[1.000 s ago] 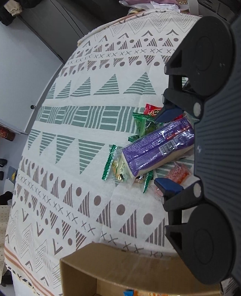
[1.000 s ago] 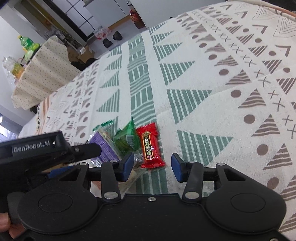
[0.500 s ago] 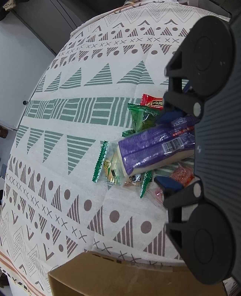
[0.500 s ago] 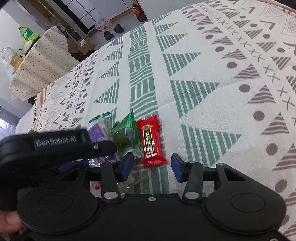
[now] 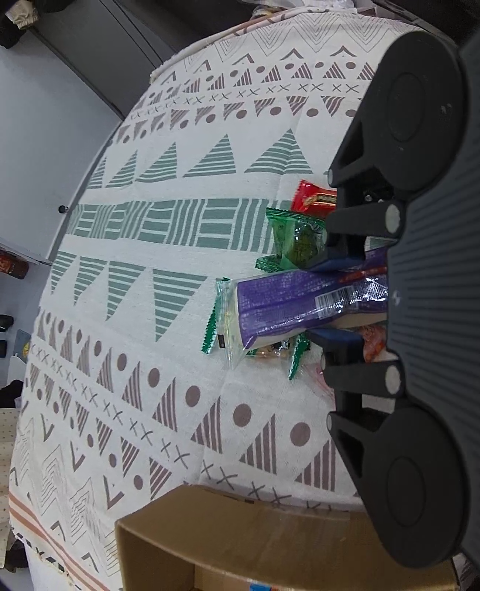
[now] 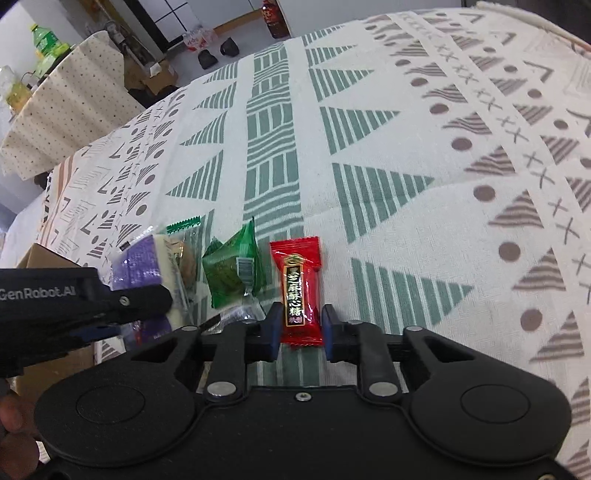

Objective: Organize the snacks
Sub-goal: 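Grasp the purple wafer bar with left tool while right tool grasps the red candy, then carry purple bar with left tool while right tool carries red candy, drop both into box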

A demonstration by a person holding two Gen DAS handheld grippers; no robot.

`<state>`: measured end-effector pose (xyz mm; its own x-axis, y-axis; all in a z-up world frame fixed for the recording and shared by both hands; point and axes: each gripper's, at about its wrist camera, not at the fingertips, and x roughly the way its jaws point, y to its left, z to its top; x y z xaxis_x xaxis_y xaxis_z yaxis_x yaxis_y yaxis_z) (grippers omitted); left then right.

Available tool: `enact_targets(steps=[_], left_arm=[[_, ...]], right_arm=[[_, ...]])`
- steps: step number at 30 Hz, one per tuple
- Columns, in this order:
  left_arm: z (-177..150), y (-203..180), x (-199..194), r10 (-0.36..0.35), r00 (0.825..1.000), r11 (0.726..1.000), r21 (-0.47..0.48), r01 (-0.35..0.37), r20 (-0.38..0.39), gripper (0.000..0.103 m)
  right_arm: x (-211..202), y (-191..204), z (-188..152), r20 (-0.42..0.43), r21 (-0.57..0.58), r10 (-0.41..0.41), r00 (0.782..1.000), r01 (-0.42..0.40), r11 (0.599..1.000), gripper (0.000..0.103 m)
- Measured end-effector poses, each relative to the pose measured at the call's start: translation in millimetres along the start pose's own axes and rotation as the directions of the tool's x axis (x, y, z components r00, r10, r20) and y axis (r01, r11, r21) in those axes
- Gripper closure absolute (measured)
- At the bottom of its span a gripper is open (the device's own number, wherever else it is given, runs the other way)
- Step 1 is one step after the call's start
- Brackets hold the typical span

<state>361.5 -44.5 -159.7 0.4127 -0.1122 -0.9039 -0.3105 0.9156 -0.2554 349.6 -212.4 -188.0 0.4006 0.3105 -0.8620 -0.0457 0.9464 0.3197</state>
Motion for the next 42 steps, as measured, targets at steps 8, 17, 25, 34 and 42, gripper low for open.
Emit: enact_targets(steps=[8,17,25,34,42], left_arm=[[-5.5,3.6,-22.3,-0.019,0.999,1.000,0.008,0.019,0.035,0.073],[-14.6,12.4,-51.5,-0.029,0.997,1.000,0.005,0.029,0.069,0.073],[-27.9,26.0,-63.9,-0.024,0.997,1.000,0.001,0.024,0.079,0.073],[-30.5,28.6,-54.4,-0.009,0.999,1.000,0.003,0.009,0.053,0.073],[-25.9,29.1,-29.3,0.030,1.000,0.999,0.012,-0.030,0.000,0.072]], right_arm=[[-30.2,0.7,-10.3,0.033,0.039,0.033,0.999,-0.034,0.999,0.084],[-50.0,11.7,-17.2,0.052,0.007,0.030,0.998,-0.030,1.000,0.103],[-48.3,8.1,-34.3,0.030,0.038,0.027,0.999,-0.028,0.999,0.075],[-43.1,12.5,-31.3,0.034,0.029,0.034,0.999,-0.035,0.999,0.060],[-22.7,9.7,-28.5,0.005,0.030,0.025,1.000,-0.025,0.999,0.060]])
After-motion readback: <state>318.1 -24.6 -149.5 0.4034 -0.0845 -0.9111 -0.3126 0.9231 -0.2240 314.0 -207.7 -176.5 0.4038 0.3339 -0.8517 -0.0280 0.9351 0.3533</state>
